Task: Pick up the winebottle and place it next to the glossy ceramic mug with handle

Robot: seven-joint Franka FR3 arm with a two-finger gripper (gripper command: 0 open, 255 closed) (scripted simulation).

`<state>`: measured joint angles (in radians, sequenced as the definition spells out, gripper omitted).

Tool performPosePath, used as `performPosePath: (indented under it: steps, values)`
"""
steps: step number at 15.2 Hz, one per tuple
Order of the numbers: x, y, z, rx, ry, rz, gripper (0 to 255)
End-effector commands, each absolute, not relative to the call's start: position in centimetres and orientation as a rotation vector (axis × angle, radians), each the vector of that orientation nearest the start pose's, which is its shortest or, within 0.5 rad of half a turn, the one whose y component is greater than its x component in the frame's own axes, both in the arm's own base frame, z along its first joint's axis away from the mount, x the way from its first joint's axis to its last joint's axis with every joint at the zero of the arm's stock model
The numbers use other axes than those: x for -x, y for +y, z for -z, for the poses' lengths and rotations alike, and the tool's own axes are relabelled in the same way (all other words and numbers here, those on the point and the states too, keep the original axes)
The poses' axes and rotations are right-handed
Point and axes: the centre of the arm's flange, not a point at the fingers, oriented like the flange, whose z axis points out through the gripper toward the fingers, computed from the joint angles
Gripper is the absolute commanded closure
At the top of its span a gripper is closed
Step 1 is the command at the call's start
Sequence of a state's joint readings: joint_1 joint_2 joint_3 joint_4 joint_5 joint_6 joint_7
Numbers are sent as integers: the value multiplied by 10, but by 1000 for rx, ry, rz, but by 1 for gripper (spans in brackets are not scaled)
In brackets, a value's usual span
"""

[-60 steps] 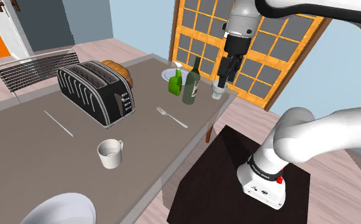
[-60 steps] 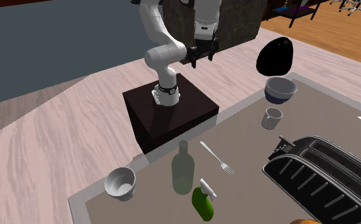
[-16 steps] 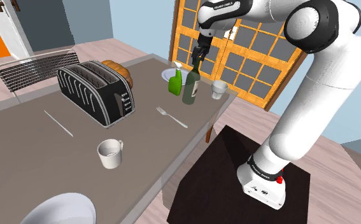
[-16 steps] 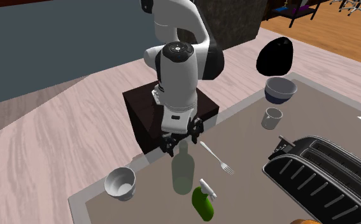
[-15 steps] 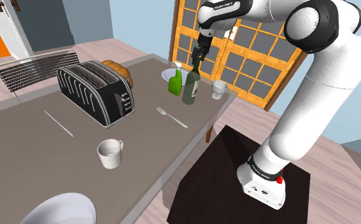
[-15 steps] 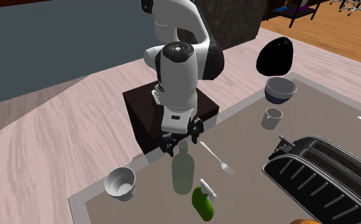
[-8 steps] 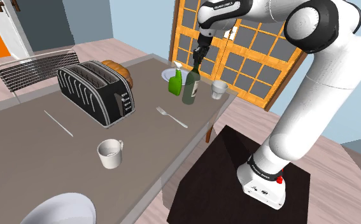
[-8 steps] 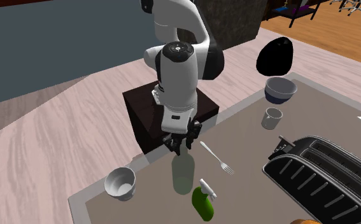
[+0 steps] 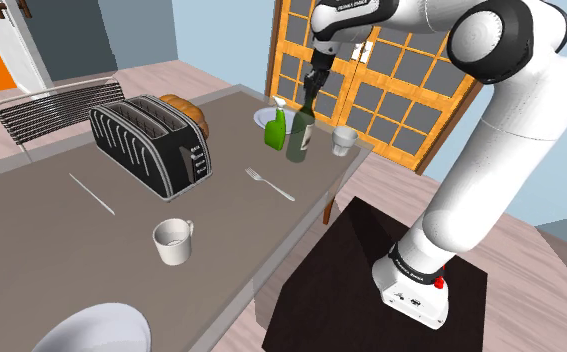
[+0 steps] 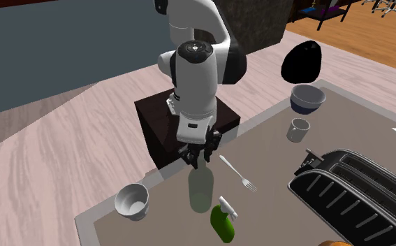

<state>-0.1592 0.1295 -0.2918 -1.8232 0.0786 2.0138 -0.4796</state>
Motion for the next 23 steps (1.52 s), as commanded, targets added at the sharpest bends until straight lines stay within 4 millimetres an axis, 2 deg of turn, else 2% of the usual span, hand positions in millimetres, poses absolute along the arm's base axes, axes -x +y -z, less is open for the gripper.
performPosePath:
  steps: [1,23]
  values:
    - [-547,-253,-481,3138,-1,119,255]
    - [-547,-253,-597,3138,-1,119,255]
